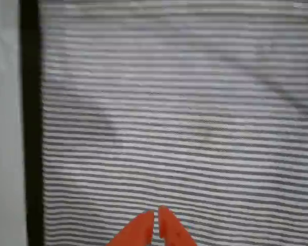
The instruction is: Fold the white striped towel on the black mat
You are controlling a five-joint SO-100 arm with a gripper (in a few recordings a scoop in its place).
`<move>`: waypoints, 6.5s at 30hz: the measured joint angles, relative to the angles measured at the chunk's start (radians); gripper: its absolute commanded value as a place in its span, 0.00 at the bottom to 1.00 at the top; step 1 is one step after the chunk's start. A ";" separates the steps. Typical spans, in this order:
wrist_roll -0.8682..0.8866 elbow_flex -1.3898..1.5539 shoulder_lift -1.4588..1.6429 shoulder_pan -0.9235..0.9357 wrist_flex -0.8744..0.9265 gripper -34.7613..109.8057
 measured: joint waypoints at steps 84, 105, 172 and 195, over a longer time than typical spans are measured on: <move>-0.051 -0.950 -0.824 0.014 0.446 0.24; -0.482 -0.692 -0.302 0.692 0.551 0.24; -0.163 0.377 0.272 1.675 0.164 0.38; 0.181 0.370 0.000 1.307 -0.081 0.24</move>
